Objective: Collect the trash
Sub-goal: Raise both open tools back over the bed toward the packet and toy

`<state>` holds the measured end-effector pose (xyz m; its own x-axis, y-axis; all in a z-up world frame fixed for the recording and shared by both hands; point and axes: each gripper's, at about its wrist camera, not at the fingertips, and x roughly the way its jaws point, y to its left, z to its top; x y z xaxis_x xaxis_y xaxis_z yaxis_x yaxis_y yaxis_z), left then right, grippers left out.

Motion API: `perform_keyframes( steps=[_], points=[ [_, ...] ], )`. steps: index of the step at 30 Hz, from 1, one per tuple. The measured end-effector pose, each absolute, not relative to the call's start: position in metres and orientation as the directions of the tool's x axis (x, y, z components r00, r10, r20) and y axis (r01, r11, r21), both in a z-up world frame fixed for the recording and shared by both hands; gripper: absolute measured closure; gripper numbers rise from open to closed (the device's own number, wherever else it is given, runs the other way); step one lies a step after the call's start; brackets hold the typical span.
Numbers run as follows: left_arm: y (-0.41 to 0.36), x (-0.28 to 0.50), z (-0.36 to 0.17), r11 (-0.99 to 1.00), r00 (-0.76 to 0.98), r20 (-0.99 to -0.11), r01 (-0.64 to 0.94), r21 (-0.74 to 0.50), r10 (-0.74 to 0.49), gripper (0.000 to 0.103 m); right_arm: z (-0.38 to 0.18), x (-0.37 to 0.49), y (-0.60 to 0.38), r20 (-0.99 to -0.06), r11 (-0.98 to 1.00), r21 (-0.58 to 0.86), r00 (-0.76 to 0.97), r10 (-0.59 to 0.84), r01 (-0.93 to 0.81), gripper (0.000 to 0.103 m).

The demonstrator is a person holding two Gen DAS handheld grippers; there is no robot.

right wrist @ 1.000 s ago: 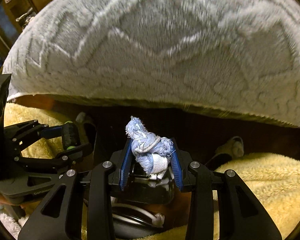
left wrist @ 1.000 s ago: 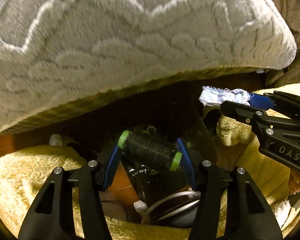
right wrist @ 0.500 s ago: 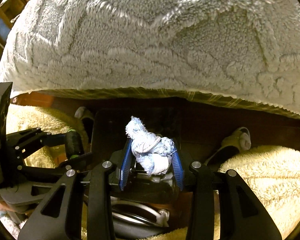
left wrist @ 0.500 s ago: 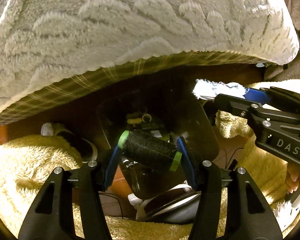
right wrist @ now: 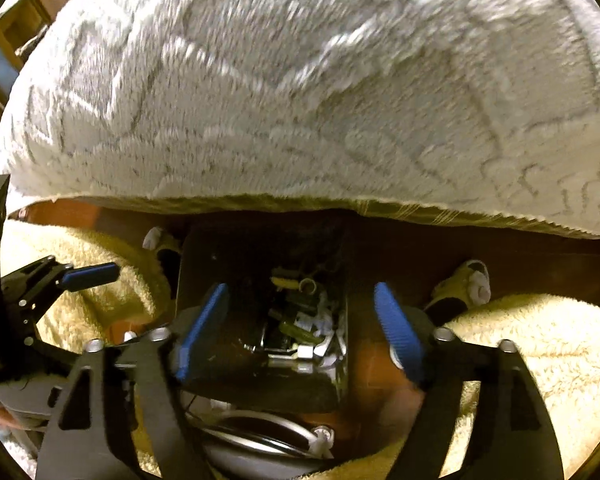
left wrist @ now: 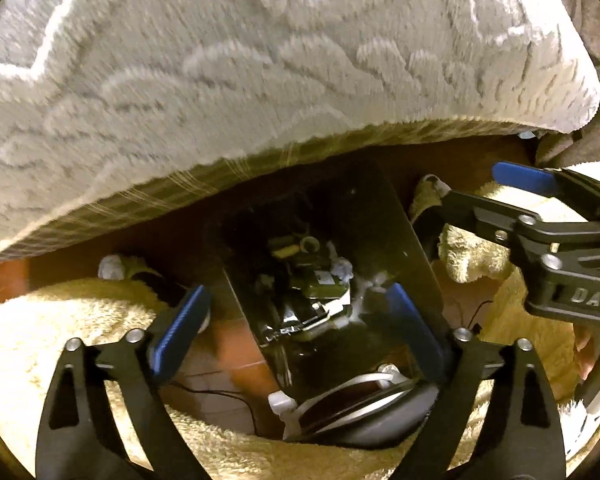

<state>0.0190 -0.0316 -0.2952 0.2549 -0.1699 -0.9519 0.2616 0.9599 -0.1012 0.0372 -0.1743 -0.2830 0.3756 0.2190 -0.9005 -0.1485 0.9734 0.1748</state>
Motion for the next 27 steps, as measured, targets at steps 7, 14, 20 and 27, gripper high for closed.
perform_keyframes(
  steps=[7,14,20,27],
  points=[
    [-0.032,0.015,-0.257,0.954,0.329,-0.926,0.286,-0.089,-0.185,0.009,-0.237,0.035,-0.197,-0.851,0.979,0.170,0.484,0.203,-0.113,0.005],
    [-0.023,0.018,-0.190,0.950,0.472,-0.850,0.300,-0.092,-0.231,0.009,-0.173,0.034,-0.210,-0.760,0.986,0.114,0.628,0.164,-0.120,0.004],
    [-0.011,0.038,-0.144,0.957,0.566,-0.792,0.281,-0.073,-0.226,0.008,-0.129,0.048,-0.222,-0.699,0.992,0.062,0.704,0.123,-0.112,0.004],
    [0.001,0.074,-0.104,0.970,0.641,-0.739,0.234,-0.069,-0.207,0.008,-0.092,0.077,-0.230,-0.641,0.993,0.026,0.760,0.106,-0.117,0.003]
  ],
)
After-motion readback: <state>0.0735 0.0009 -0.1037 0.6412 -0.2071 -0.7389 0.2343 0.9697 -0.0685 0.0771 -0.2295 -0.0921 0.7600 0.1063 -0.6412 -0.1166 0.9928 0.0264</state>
